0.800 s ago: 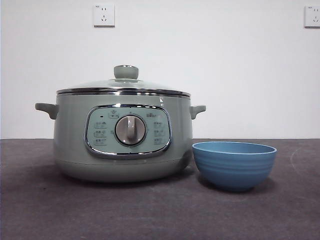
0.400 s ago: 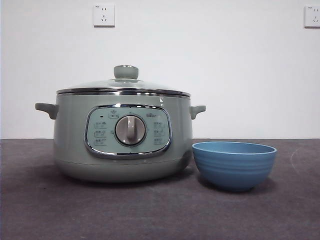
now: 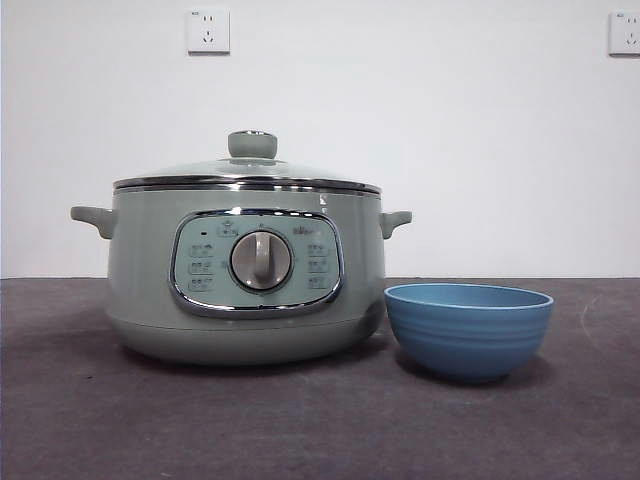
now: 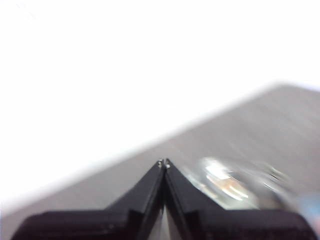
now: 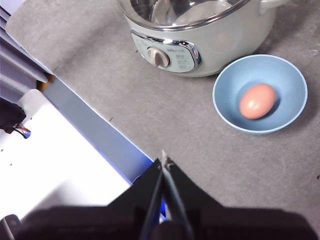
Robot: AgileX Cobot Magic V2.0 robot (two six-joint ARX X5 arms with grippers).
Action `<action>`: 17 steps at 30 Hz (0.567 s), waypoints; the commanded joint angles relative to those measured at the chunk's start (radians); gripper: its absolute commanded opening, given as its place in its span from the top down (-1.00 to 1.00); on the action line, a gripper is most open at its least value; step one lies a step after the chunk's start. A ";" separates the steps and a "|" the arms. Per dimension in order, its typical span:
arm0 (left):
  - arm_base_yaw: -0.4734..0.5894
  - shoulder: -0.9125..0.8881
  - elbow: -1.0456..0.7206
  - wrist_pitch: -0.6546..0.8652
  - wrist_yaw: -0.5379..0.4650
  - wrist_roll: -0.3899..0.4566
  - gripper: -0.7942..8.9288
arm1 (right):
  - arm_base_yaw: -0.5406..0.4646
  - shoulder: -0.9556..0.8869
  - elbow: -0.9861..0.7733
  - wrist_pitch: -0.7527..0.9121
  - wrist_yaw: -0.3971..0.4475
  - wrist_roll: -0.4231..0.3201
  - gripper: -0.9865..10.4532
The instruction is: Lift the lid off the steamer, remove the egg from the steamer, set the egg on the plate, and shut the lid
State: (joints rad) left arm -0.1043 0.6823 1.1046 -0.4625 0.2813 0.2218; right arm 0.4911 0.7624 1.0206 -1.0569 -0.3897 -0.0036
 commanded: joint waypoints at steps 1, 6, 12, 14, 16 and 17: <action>0.079 -0.116 -0.215 0.206 -0.006 0.031 0.84 | 0.001 -0.002 0.000 0.001 0.003 0.006 0.82; 0.143 -0.312 -0.565 0.423 -0.061 0.014 0.84 | 0.001 -0.001 0.000 0.001 0.003 0.006 0.82; 0.159 -0.498 -0.876 0.498 -0.133 -0.055 0.84 | 0.001 -0.002 0.000 0.001 0.003 0.006 0.82; 0.159 -0.540 -0.941 0.499 -0.151 -0.080 0.84 | 0.001 -0.001 0.000 0.001 0.003 0.006 0.82; 0.159 -0.575 -0.996 0.499 -0.170 -0.100 0.84 | 0.001 -0.001 0.000 0.001 0.003 0.006 0.82; 0.159 -0.590 -1.019 0.496 -0.181 -0.108 0.84 | 0.001 -0.001 0.000 0.001 0.003 0.006 0.82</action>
State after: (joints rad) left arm 0.0505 0.1066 0.1062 0.0177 0.1112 0.1459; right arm 0.4911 0.7624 1.0206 -1.0573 -0.3897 -0.0036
